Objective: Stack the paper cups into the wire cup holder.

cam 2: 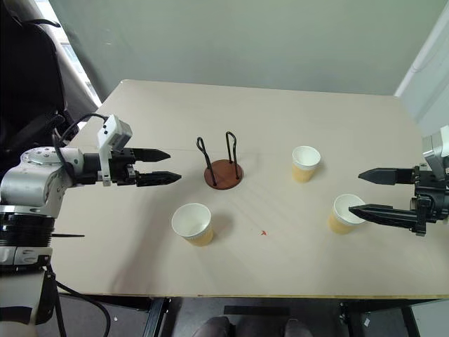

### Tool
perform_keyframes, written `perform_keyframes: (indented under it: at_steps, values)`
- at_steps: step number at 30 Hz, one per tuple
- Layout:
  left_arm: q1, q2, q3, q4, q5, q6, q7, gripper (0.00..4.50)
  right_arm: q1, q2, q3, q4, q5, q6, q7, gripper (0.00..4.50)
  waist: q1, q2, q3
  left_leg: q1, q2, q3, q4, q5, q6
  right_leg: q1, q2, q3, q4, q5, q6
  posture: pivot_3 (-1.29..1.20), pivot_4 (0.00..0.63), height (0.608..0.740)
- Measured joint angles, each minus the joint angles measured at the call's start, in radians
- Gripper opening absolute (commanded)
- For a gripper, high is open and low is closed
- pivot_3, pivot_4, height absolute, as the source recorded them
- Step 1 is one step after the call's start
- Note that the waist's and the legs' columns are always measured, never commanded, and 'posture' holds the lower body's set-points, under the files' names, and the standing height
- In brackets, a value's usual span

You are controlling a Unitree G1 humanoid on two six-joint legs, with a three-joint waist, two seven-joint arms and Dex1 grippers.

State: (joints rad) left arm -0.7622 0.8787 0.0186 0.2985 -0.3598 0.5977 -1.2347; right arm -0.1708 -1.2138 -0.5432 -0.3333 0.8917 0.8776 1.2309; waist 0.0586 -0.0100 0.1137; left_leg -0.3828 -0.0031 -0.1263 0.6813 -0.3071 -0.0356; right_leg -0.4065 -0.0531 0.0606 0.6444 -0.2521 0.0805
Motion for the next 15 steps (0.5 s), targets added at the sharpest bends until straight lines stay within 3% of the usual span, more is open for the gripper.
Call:
perform_keyframes:
  at_steps: [7, 15]
  values:
    - [-0.010, -0.055, -0.050, 0.013, 0.045, -0.001, 0.054, 4.48, -0.021, 0.011, -0.042, -0.062, 0.084, 0.033, -0.030, 4.50, 0.001, 0.000, 0.000, 0.000, 0.000, 0.000, 0.000, 0.000, 0.000, 0.001, 0.000, 0.000, 0.000, 0.000, 0.000, 0.00, 0.150, 0.740]
    - [-0.065, -0.189, -0.102, 0.083, 0.083, -0.013, 0.104, 4.48, -0.009, 0.013, -0.043, -0.065, 0.074, 0.037, -0.062, 4.50, 0.004, 0.000, 0.000, 0.000, 0.000, 0.001, 0.001, 0.000, 0.000, 0.001, 0.000, 0.000, 0.001, 0.000, 0.000, 0.00, 0.150, 0.740]
